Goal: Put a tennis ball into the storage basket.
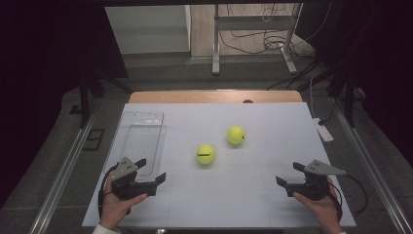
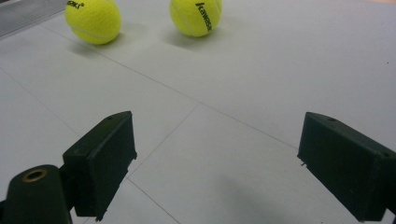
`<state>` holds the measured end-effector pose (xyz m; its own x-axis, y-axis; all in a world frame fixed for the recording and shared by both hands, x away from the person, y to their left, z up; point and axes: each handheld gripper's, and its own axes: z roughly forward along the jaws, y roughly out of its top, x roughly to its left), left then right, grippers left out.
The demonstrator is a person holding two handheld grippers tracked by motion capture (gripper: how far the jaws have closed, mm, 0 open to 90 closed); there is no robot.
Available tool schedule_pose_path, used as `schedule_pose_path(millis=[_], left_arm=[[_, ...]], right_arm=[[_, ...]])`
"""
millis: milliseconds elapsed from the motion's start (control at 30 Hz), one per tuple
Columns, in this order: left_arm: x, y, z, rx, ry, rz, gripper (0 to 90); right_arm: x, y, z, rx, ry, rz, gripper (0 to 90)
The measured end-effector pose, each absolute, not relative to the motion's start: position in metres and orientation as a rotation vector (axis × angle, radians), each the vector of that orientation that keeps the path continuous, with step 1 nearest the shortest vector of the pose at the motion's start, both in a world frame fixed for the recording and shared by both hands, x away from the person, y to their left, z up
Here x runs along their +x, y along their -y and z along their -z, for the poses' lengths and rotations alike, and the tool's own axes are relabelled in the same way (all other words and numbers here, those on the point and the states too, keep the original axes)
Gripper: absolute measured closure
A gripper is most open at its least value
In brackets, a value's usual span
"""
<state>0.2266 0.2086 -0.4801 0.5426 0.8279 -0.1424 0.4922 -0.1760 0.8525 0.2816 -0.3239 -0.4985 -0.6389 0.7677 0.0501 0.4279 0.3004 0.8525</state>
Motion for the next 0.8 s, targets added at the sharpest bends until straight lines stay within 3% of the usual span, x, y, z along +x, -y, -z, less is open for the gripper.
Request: schedule_pose_path(millis=[800], left_arm=[[0.243,-0.192,0.463,1.876,-1.053,-0.411,10.7]], right_arm=[[0.282,0.325,0.5,1.078,-2.204,-1.263,11.6]])
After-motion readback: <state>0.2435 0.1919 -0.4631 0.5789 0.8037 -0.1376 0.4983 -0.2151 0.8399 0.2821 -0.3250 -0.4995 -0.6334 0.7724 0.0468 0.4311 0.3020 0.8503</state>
